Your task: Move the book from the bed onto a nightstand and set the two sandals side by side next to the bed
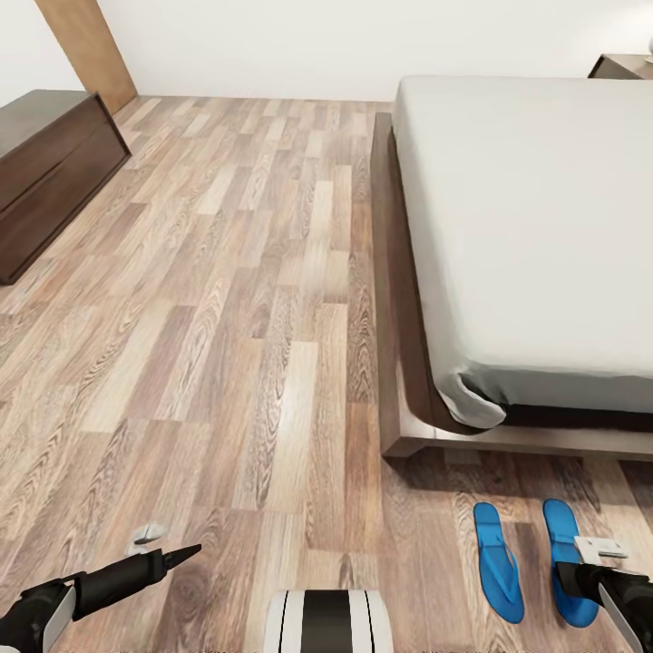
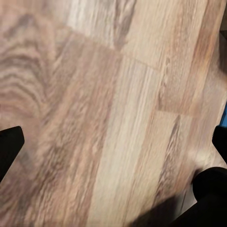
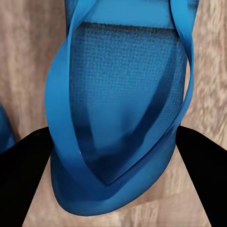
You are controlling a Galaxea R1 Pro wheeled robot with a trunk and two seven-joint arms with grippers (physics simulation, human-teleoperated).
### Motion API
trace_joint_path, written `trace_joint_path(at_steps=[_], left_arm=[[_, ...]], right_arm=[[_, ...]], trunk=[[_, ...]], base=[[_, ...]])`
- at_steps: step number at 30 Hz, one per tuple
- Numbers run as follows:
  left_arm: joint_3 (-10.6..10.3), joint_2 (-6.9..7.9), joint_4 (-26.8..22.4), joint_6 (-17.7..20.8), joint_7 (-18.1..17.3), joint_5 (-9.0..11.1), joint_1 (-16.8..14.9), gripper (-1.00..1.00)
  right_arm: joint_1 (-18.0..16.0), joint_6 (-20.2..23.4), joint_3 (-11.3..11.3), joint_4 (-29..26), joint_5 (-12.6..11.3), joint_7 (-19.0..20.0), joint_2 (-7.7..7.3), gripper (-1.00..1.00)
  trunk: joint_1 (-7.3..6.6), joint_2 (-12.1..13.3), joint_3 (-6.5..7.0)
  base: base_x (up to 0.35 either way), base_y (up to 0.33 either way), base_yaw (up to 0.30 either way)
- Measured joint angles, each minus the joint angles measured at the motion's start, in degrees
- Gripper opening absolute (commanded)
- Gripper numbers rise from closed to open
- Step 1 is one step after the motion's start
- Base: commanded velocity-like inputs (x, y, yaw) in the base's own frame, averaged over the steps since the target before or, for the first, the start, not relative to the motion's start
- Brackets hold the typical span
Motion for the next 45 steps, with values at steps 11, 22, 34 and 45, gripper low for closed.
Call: trace_joint_path(at_steps=[11, 22, 34, 45], left_arm=[[0.0, 0.0, -0.02, 0.0, -0.01, 0.0, 0.0, 1.0], [0.01, 0.0, -0.02, 0.0, -0.17, 0.01, 0.0, 1.0], [0.01, 0.0, -0.03, 0.0, -0.18, 0.01, 0.0, 1.0], [0.01, 0.0, -0.03, 0.0, -0.18, 0.01, 0.0, 1.0]], right_arm=[[0.0, 0.0, 0.01, 0.0, 0.03, 0.0, 0.31, -1.0], [-0.01, -0.45, -0.05, -0.01, 0.04, 0.09, 0.4, -1.0], [0.06, -12.77, 0.05, 0.09, -0.09, 0.33, 0.4, -1.0], [0.07, -12.77, 0.1, 0.09, -0.04, 0.29, 0.4, -1.0]], trunk=[[0.28, -0.15, -2.44], [0.46, -0.24, -4.0], [0.46, -0.24, -4.0], [0.69, -0.36, -5.99]], base=[[0.0, 0.0, 0.0], [0.0, 0.0, 0.0], [0.0, 0.0, 0.0], [0.0, 0.0, 0.0]])
